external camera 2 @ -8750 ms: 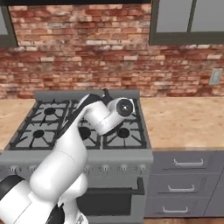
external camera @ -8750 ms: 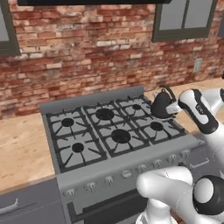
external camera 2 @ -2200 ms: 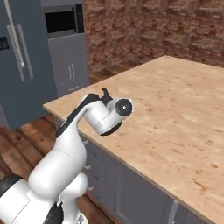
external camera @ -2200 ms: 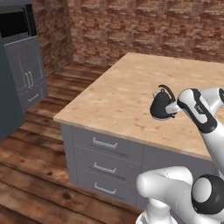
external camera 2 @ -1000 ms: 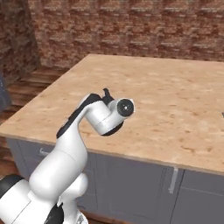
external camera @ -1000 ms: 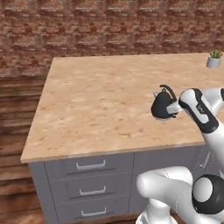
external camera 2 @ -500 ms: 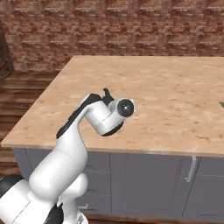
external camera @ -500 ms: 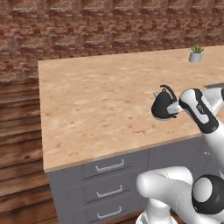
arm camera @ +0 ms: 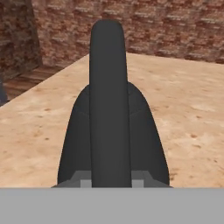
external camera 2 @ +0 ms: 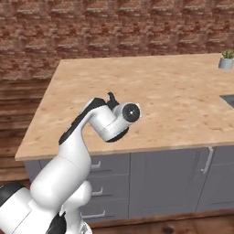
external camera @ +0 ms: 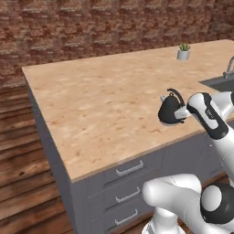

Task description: The kettle is done boiling. Turn off the stove, then wait for 300 timesteps before moving the kettle to the dining table.

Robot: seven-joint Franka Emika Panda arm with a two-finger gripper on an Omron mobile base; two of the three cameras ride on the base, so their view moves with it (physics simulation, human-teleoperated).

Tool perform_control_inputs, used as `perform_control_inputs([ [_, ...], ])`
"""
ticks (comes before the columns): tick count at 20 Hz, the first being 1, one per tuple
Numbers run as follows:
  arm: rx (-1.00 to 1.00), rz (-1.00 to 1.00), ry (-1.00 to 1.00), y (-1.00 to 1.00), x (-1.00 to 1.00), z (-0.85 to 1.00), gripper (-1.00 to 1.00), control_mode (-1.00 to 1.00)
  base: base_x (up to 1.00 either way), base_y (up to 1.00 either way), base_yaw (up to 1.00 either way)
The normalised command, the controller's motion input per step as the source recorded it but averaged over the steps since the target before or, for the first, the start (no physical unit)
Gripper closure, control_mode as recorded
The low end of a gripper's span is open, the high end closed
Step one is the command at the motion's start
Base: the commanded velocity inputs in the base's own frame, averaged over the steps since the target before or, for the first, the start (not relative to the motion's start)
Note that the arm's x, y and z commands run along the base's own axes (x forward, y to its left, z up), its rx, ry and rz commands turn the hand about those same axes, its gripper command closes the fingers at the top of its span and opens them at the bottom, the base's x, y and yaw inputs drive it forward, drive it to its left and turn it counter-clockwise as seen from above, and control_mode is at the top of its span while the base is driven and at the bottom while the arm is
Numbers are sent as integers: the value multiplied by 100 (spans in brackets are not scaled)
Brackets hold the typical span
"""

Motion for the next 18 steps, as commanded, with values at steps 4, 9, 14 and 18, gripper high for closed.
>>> perform_control_inputs([
  [4, 0, 0, 0, 0, 0, 0, 100, 100, 0, 68, -34],
  [9, 0, 0, 0, 0, 0, 0, 100, 100, 0, 72, -34],
  [14, 0, 0, 0, 0, 0, 0, 100, 100, 0, 77, -34],
  [18, 0, 0, 0, 0, 0, 0, 100, 100, 0, 78, -34],
])
